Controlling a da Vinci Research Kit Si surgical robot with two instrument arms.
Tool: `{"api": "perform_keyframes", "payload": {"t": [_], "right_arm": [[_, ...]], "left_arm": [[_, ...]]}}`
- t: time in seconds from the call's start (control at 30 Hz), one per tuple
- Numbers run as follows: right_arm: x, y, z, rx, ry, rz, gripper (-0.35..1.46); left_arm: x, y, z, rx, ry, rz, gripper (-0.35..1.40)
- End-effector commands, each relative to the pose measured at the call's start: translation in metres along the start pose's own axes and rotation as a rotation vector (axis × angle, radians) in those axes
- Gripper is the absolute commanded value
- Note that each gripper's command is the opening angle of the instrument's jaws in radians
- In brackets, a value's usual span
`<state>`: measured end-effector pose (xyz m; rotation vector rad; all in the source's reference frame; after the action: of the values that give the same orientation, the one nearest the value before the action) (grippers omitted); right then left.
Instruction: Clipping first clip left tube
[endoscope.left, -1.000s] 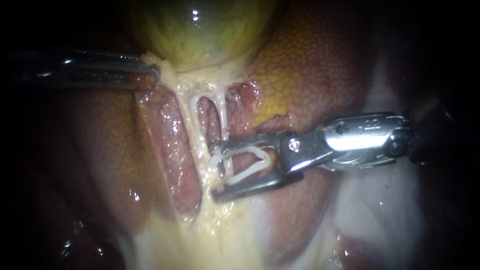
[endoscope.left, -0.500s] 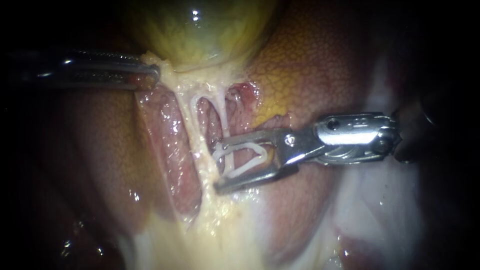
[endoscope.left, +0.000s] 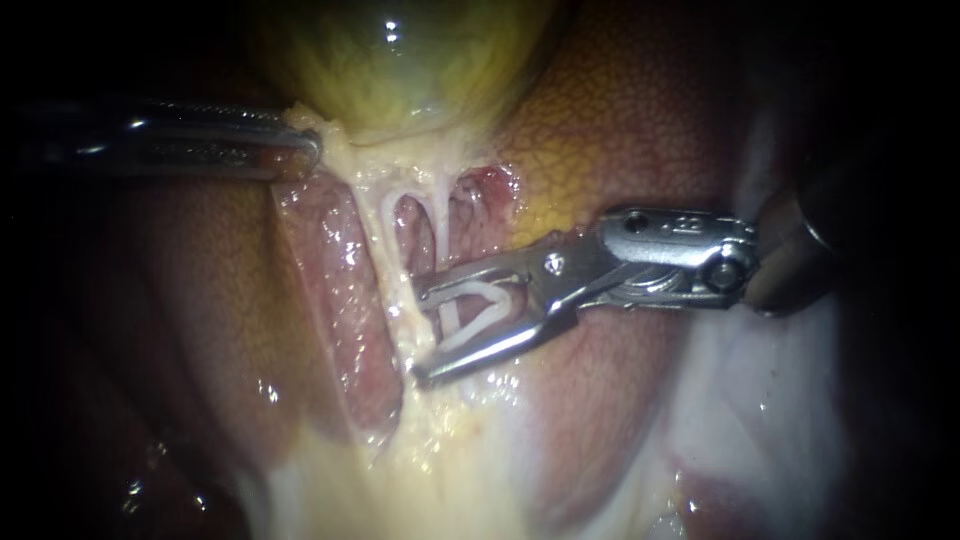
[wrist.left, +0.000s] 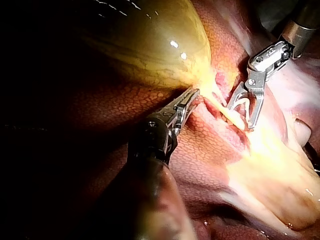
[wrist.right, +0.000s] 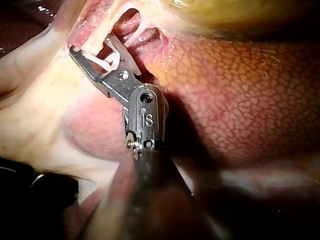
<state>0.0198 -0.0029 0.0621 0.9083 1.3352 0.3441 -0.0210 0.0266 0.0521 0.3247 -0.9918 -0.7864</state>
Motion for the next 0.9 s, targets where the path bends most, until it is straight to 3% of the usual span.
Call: {"api": "perform_keyframes", "payload": {"t": [0.03, 0.37, 0.7, 0.9], "right_arm": [[0.0, -0.0001, 0.0003, 0.009, -0.001, -0.001, 0.39], [0.0006, -0.0021, 0.002, 0.122, 0.033, 0.014, 0.37], [0.0006, -0.0043, 0.0037, 0.198, 0.014, 0.0, 0.28], [0.0006, -0.0044, 0.004, 0.205, 0.012, -0.003, 0.04]], "left_arm": [[0.0, 0.0, 0.0, 0.0, 0.0, 0.0, -0.35], [0.0, 0.0, 0.0, 0.0, 0.0, 0.0, -0.35], [0.0001, 0.0, 0.0, -0.001, 0.0, 0.0, -0.35], [0.0001, 0.0, 0.0, -0.001, 0.0, 0.0, -0.35]]}}
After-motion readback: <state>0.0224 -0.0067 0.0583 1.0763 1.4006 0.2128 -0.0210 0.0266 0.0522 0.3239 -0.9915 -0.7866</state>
